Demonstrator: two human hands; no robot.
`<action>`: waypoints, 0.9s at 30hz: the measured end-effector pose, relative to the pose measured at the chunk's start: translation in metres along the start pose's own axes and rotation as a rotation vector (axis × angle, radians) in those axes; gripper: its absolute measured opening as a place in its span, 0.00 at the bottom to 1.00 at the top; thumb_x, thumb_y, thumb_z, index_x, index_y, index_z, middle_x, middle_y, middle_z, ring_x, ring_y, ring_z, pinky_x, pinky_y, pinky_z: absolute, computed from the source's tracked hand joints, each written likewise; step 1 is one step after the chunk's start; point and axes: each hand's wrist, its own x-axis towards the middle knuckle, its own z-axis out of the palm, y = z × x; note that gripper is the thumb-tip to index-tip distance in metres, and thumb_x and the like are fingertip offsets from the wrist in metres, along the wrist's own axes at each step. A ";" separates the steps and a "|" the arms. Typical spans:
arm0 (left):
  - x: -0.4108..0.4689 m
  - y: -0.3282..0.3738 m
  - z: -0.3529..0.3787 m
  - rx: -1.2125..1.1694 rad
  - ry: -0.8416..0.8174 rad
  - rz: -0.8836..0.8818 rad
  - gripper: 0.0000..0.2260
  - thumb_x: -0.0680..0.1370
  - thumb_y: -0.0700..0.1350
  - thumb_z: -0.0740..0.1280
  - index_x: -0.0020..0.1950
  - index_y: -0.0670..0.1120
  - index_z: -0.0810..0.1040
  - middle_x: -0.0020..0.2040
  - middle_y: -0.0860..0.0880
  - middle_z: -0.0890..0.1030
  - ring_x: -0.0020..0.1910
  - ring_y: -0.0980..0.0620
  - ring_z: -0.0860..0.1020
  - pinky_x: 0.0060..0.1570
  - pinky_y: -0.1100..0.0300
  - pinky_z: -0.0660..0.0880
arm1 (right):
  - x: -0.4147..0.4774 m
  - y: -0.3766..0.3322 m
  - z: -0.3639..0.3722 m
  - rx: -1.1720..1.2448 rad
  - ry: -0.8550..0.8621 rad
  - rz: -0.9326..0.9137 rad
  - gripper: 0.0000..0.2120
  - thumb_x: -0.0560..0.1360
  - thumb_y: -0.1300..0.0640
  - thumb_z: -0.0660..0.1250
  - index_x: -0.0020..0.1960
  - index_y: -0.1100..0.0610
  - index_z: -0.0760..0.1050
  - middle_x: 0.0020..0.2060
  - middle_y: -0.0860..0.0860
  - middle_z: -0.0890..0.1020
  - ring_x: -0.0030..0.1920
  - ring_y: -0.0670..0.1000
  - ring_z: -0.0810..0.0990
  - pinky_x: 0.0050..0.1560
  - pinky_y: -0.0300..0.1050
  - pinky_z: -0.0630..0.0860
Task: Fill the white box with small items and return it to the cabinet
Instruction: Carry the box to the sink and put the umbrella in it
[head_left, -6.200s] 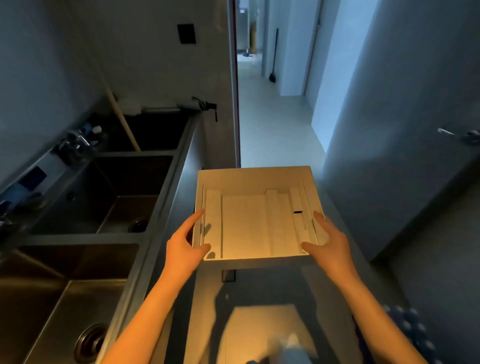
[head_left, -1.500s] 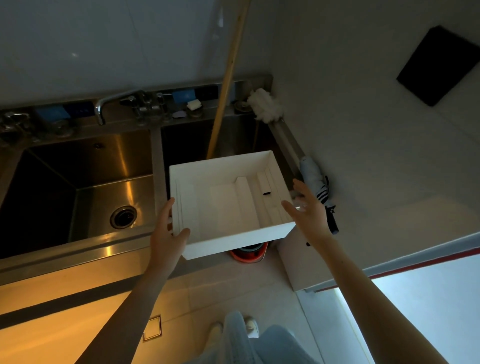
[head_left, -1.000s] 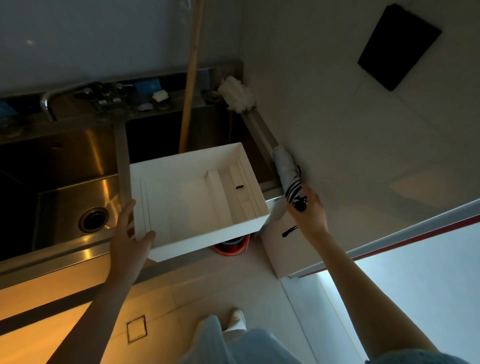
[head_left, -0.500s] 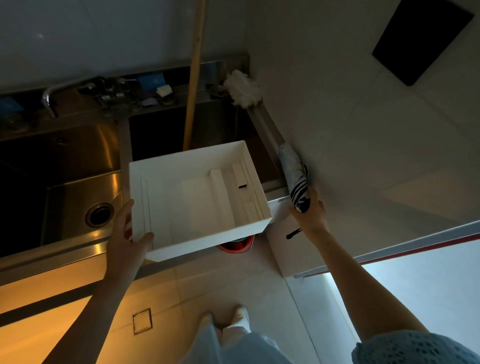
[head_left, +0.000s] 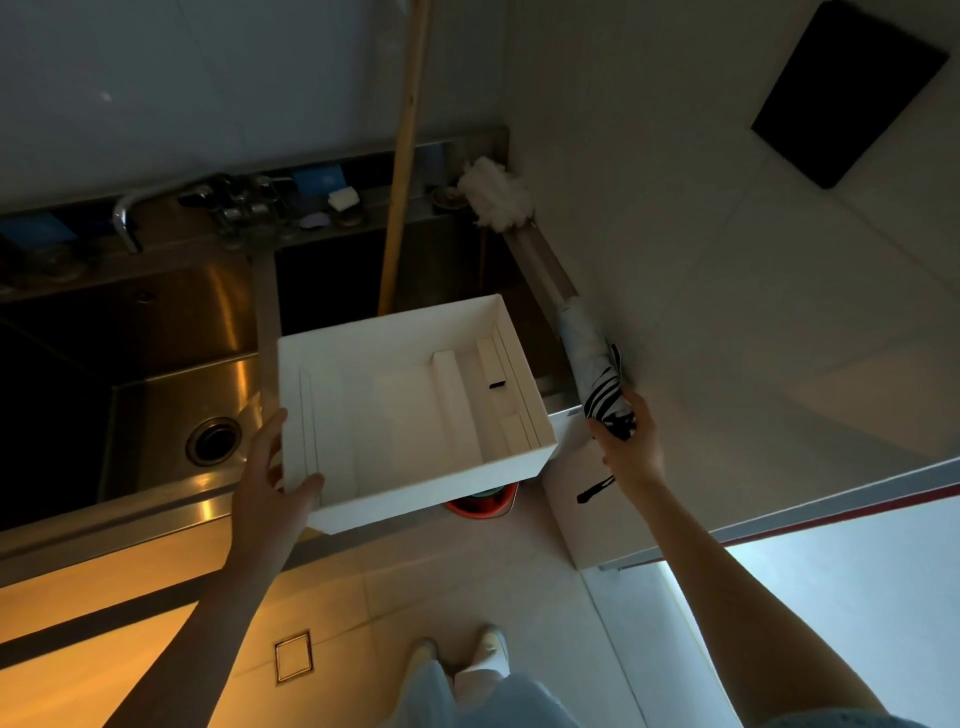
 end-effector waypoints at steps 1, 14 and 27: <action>0.000 0.001 0.000 0.003 -0.004 0.005 0.38 0.72 0.32 0.70 0.71 0.66 0.63 0.63 0.57 0.71 0.55 0.58 0.73 0.43 0.61 0.76 | -0.003 -0.006 -0.003 0.028 0.010 -0.011 0.27 0.72 0.48 0.70 0.69 0.48 0.67 0.51 0.55 0.82 0.41 0.55 0.81 0.37 0.48 0.81; -0.001 0.007 0.002 0.014 0.012 0.022 0.37 0.72 0.33 0.70 0.70 0.65 0.63 0.59 0.60 0.71 0.51 0.63 0.74 0.38 0.68 0.75 | -0.041 -0.137 -0.032 0.400 -0.066 -0.276 0.24 0.71 0.57 0.74 0.62 0.44 0.71 0.36 0.50 0.82 0.28 0.50 0.78 0.27 0.43 0.77; -0.003 0.011 0.001 -0.032 -0.018 0.005 0.37 0.71 0.30 0.69 0.72 0.59 0.64 0.52 0.83 0.67 0.51 0.79 0.69 0.39 0.74 0.74 | -0.024 -0.193 0.025 -0.180 -0.784 -0.495 0.27 0.68 0.53 0.75 0.63 0.38 0.70 0.52 0.43 0.77 0.38 0.44 0.82 0.27 0.38 0.76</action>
